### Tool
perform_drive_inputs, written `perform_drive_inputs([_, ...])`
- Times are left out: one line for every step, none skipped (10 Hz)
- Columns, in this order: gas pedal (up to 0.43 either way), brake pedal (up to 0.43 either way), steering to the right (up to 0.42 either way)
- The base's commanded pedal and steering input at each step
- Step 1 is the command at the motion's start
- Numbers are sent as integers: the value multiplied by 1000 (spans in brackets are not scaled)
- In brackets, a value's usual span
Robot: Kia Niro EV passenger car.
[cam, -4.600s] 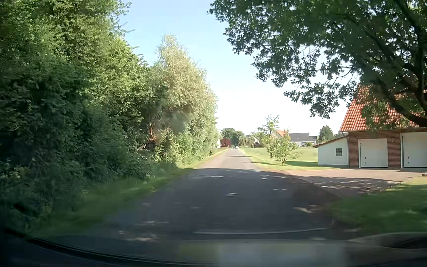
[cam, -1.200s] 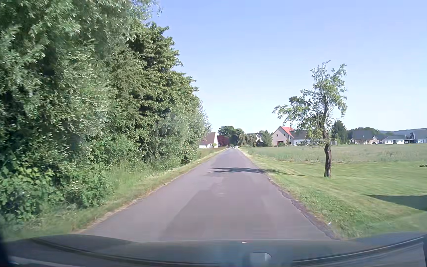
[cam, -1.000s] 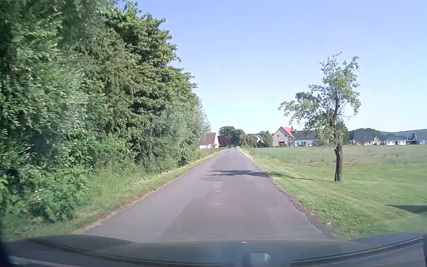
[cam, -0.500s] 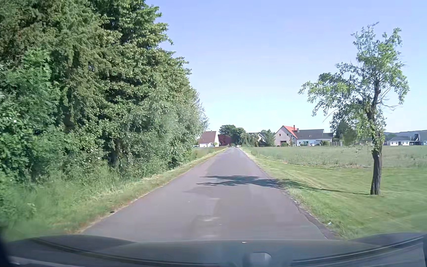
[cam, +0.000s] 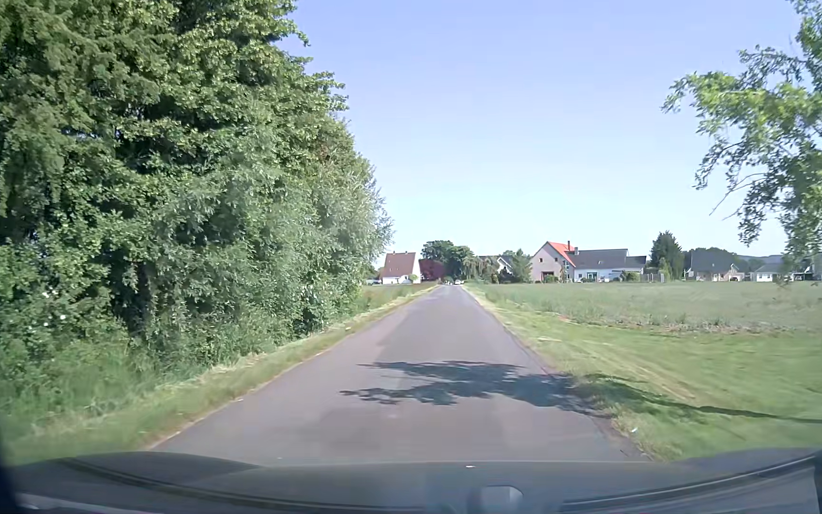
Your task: Follow the waypoints while adhering to traffic rules and regulations
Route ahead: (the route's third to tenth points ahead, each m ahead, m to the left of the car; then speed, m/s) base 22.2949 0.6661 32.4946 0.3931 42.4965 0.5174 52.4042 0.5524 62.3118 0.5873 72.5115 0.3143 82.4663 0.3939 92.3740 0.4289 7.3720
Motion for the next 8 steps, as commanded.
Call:
perform_drive_inputs([130,6,1])
perform_drive_inputs([130,6,1])
perform_drive_inputs([130,6,-1])
perform_drive_inputs([130,6,-4])
perform_drive_inputs([130,6,-3])
perform_drive_inputs([130,6,3])
perform_drive_inputs([130,6,5])
perform_drive_inputs([130,6,4])
